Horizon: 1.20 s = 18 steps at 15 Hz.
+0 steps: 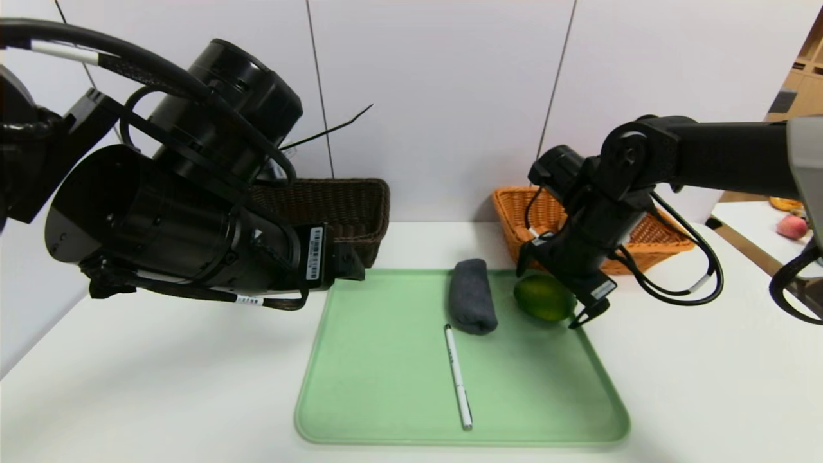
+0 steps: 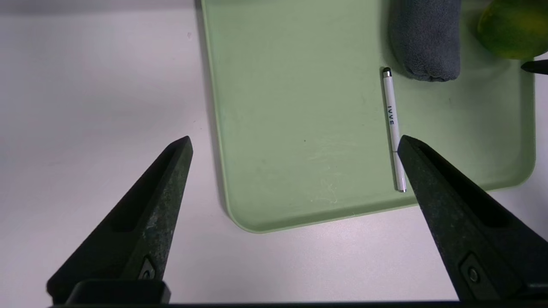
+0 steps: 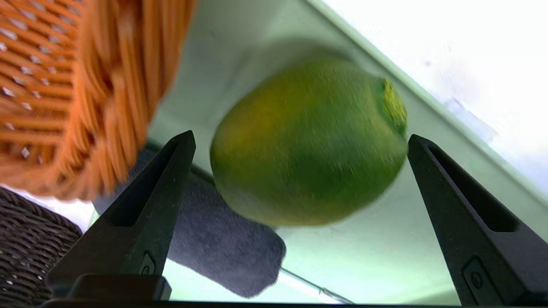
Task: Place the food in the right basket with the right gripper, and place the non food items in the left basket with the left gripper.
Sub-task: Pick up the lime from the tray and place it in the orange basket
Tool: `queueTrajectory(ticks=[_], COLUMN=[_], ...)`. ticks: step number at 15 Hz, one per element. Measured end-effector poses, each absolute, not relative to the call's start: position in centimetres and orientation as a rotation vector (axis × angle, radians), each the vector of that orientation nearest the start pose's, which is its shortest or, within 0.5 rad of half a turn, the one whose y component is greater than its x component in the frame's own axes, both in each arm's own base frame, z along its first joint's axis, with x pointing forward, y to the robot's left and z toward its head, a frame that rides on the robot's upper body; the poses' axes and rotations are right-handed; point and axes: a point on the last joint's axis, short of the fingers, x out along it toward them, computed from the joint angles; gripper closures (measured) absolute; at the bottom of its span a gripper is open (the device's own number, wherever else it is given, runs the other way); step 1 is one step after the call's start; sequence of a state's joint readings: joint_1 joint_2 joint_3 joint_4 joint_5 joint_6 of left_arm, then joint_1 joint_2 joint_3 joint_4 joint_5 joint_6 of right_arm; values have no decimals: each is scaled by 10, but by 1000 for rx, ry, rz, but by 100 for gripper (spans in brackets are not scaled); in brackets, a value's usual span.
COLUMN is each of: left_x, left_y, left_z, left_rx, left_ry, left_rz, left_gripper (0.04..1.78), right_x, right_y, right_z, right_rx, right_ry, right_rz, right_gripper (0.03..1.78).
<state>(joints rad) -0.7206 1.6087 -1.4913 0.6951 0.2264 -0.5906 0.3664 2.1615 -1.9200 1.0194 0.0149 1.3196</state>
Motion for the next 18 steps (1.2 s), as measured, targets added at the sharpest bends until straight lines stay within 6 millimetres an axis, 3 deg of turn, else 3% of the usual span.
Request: queueTrajectory(ticks=[9,12,18], left_x=[203,202,198], left_y=[-169,-168,-163], left_z=[276,276,274], left_rx=[-179,-179,-174], left_ry=[833,834,840], left_rz=[-226,-225,-221], left_gripper=[13,13,13], right_x=[364,363,362], right_y=[138,137,133], right_z=[177,177,181], right_rx=[924,919,931], right_ry=[1278,1272,1272], right_rz=[-511,-515,-520], right_gripper=[11,54,62])
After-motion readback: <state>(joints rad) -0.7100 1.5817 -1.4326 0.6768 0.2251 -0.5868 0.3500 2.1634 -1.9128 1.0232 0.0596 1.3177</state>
